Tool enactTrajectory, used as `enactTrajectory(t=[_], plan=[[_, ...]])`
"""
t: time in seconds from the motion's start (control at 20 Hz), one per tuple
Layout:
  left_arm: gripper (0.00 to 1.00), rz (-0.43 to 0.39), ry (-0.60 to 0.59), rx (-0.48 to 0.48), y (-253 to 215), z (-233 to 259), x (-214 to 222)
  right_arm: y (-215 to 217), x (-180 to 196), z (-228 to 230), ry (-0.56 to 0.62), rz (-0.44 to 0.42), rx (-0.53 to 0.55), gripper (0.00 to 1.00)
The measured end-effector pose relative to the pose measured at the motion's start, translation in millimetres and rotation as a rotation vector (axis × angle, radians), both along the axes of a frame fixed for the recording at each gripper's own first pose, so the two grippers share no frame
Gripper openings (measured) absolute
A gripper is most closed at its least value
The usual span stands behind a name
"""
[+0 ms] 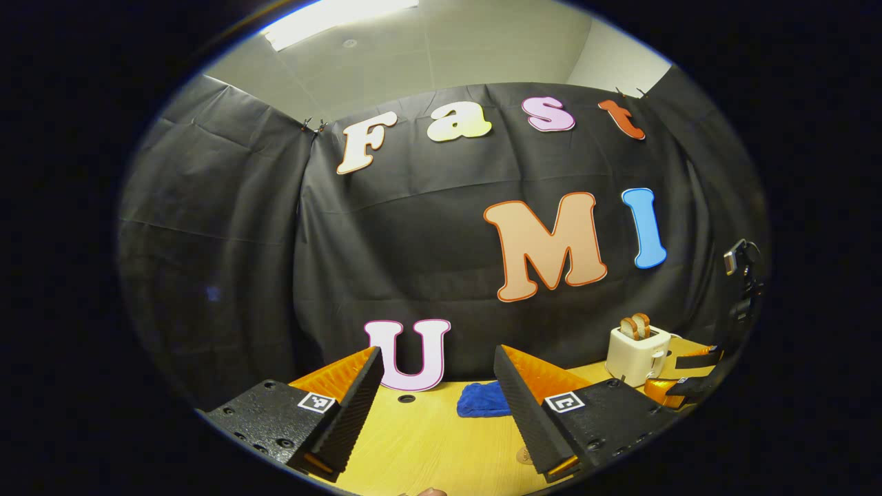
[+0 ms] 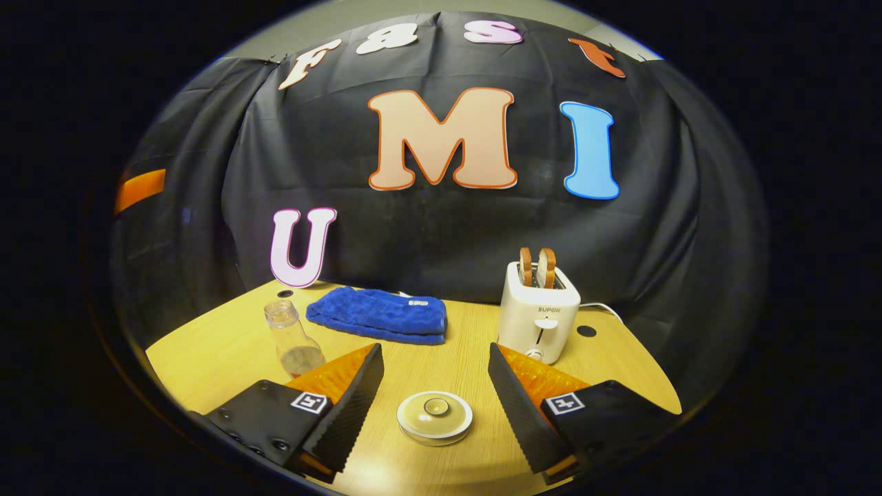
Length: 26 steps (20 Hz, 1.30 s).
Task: Open the teacup lid with one hand, grasp the water bottle and pour water into the teacup with the other hand; after pouring, place the water bottle on the coaster and then close the teacup lid.
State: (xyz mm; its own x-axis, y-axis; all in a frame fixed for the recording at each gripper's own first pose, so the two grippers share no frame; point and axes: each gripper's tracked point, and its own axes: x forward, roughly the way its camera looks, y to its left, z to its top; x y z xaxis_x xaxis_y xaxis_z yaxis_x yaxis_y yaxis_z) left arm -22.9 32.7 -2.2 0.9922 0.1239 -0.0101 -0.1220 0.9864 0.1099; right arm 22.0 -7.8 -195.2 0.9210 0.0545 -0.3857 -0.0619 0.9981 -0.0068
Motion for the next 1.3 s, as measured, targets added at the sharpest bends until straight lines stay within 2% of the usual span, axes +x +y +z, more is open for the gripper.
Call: enactTrajectory(t=[0.15,0.2,0.45,0.6,0.8,0.9,1.05,1.1,1.2,1.25,1.3], plan=[[0.94,0.016,0.005,0.004,5.8,-0.8,-3.6,1.1,1.9,-21.2,0.047,-0.001,-0.003,0.98],[0.94,0.02,0.005,0.003,7.2,-0.9,-4.3,0.3,3.1,-30.2,0.065,-0.007,-0.002,0.94],[0.94,0.041,0.013,0.009,13.6,-3.1,-7.8,-0.9,6.3,-58.4,0.134,-0.007,-0.025,1.0],[0.94,0.044,0.015,0.011,13.9,-2.9,-8.9,-2.0,4.8,-71.4,0.161,0.002,-0.04,1.0],[0.94,0.047,0.022,0.012,13.9,-4.7,-8.8,-1.2,4.4,-91.7,0.215,0.009,-0.041,0.93],[0.94,0.048,0.024,0.013,13.7,-5.0,-9.1,-0.5,4.4,-99.2,0.234,0.013,-0.043,0.84],[0.94,0.049,0.03,0.013,14.2,-7.1,-9.0,3.1,4.1,-105.3,0.257,0.023,-0.035,0.85],[0.93,0.05,0.032,0.011,14.9,-7.7,-9.0,2.8,4.4,-107.5,0.259,0.019,-0.035,0.82],[0.94,0.05,0.036,0.011,15.5,-7.8,-7.7,4.6,2.0,-113.2,0.278,0.022,-0.034,0.65],[0.94,0.05,0.037,0.013,15.5,-8.5,-7.4,3.6,1.8,-113.2,0.279,0.024,-0.042,0.65],[0.94,0.049,0.037,0.014,15.1,-8.0,-7.0,4.0,5.1,-115.9,0.274,0.024,-0.044,0.6]])
